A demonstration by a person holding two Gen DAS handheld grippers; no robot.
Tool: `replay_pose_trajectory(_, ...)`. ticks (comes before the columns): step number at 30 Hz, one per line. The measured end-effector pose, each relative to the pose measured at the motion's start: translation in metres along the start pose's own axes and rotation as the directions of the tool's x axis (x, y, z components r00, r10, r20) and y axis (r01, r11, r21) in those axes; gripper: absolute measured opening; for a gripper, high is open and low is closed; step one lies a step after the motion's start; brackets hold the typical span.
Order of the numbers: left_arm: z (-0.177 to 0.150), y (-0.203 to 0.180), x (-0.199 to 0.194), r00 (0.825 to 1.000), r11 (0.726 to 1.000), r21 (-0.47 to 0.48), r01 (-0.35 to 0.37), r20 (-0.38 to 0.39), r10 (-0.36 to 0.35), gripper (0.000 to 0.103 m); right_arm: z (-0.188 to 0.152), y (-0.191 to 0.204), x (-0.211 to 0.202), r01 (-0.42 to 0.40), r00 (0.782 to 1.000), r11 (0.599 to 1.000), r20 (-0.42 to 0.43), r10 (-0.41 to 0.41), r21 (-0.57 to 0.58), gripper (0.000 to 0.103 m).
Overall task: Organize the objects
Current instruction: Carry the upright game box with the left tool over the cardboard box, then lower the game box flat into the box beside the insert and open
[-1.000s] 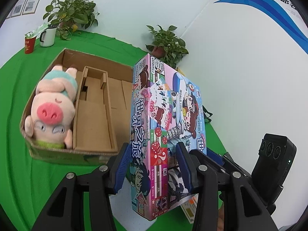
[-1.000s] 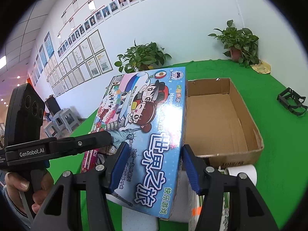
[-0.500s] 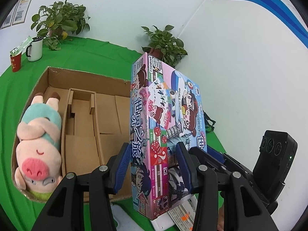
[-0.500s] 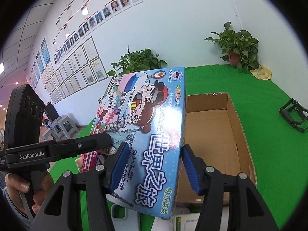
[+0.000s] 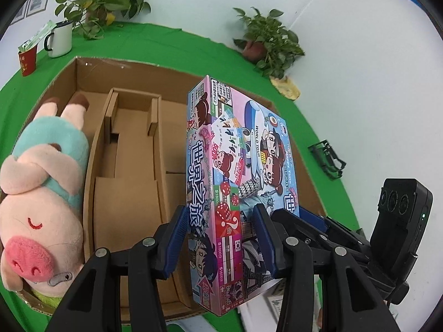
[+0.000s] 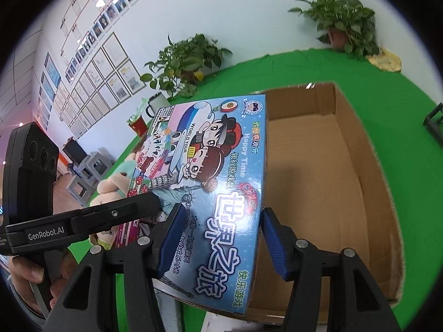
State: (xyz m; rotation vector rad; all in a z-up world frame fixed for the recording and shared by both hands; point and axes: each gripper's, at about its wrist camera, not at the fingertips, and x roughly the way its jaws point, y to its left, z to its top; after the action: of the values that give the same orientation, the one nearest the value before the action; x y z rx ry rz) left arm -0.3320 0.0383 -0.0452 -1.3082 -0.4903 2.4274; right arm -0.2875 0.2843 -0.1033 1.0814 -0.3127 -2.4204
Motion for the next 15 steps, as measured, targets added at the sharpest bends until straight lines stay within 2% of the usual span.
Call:
replay_pose_trajectory(4, -0.004, 0.012, 0.014, 0.999, 1.0, -0.017, -0.01, -0.039, 0.01, 0.045, -0.004, -0.005, 0.013, -0.006, 0.999, 1.0, -0.053, 0.006, 0.01, 0.055)
replay_pose_trajectory(7, -0.005, 0.011, 0.016, 0.999, 1.0, 0.008, -0.03, -0.038, 0.03, 0.043, -0.007, -0.01, 0.019, -0.022, 0.996, 0.999, -0.082, 0.025, 0.038, 0.055)
replay_pose_trajectory(13, -0.009, 0.013, 0.014, 0.998, 1.0, -0.006, -0.011, -0.057, 0.01, 0.044, -0.005, -0.017, 0.025, -0.039, 0.991, 0.998, -0.125, 0.046, 0.058, 0.054)
replay_pose_trajectory(15, -0.01, 0.012, 0.012, 0.998, 1.0, -0.005, -0.006, -0.058, 0.006, 0.044, -0.006, -0.021, 0.029, -0.042, 0.989, 0.997, -0.14, 0.052, 0.07, 0.049)
